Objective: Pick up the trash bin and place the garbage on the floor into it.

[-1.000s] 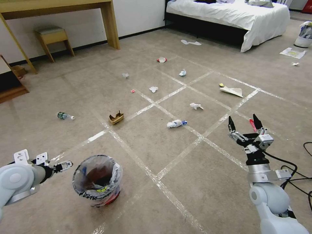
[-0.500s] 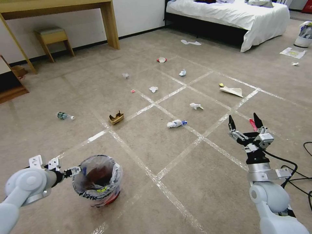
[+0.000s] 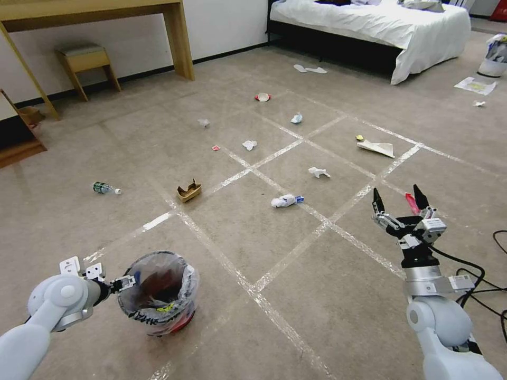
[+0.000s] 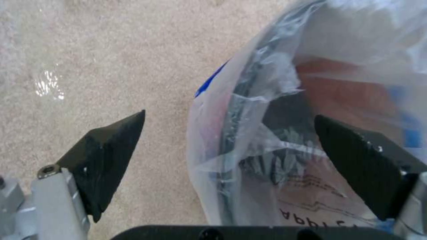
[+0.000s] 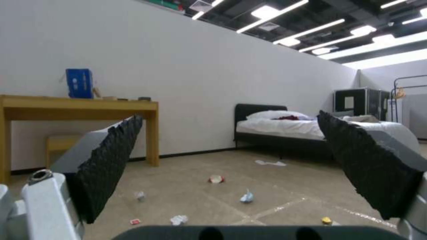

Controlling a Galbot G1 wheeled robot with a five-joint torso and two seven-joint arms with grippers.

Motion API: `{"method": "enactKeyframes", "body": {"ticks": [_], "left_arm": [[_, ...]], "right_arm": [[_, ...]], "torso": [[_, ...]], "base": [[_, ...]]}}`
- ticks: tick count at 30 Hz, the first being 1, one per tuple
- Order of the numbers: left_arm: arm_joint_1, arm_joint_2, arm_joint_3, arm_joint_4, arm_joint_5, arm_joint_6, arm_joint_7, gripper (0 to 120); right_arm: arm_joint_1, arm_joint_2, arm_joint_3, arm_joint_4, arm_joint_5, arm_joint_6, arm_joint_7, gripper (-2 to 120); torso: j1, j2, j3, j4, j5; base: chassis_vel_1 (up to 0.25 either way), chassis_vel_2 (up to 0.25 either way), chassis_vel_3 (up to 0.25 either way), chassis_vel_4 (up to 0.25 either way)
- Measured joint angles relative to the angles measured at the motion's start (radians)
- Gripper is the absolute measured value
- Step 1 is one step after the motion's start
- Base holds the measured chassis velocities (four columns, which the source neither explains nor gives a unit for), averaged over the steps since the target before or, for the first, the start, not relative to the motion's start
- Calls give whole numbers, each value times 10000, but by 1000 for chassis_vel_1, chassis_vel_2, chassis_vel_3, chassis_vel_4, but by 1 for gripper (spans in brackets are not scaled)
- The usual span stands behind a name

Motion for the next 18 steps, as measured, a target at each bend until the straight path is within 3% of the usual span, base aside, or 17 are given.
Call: {"method": "enactKeyframes", "body": {"ticks": [14, 18], "left_arm": [[-675, -320, 888, 918, -70, -1, -352, 100], [-689, -333, 923, 941, -64, -1, -352, 100]], "right_arm": [[-110, -59, 106, 72, -16, 60, -23, 100], [-116, -68, 110, 73, -17, 62, -23, 100]], "torso": [[0, 0, 0, -1, 0], [0, 0, 0, 0, 1]], "base": [[0, 0, 0, 0], [0, 0, 0, 0]]}}
